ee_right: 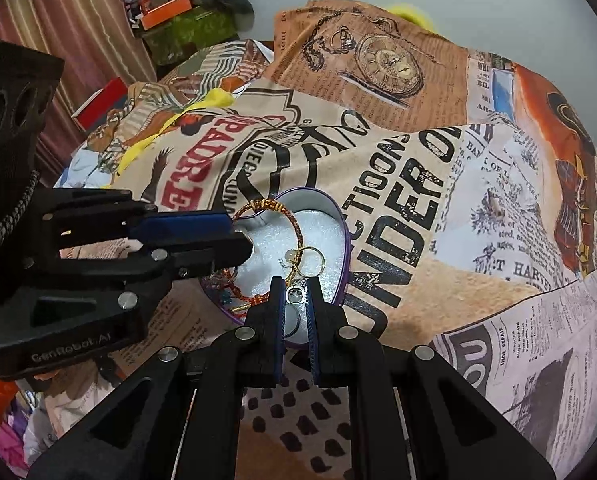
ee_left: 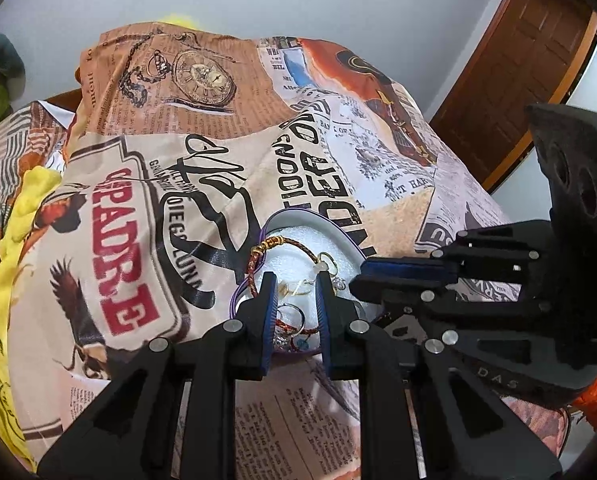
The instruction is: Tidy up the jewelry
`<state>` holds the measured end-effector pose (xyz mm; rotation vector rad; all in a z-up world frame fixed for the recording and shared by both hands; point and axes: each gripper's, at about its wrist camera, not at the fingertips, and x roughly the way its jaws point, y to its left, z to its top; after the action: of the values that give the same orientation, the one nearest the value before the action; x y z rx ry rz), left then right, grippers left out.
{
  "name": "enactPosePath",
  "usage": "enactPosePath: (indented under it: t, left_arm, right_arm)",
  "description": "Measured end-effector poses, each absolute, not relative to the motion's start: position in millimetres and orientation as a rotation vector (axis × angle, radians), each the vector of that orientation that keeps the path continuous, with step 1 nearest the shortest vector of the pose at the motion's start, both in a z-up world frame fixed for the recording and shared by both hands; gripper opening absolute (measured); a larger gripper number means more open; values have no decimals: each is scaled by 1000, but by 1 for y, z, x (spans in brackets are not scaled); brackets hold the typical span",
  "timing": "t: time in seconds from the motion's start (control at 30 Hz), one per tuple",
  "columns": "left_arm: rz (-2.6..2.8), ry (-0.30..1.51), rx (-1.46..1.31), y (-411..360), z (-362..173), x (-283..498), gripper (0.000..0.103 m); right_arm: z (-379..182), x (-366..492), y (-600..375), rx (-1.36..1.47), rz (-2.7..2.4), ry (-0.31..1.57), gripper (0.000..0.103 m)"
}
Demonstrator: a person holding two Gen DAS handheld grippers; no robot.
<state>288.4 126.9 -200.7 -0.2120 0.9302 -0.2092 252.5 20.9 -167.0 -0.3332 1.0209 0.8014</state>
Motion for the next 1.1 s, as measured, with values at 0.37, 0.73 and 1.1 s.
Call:
enactPosePath:
  t: [0.37, 0.73, 1.1]
  left_arm:
    - [-151, 826, -148, 124, -150, 250, 17]
    - [-57, 530, -60, 109, -39, 160, 20]
    - [28, 207, -36, 79, 26, 46, 43]
  right_arm:
    - [-132, 238, 9, -296, 763, 969, 18]
    - [-25, 161, -22, -259, 727, 648, 18]
    - [58, 49, -69, -145, 652, 241, 20]
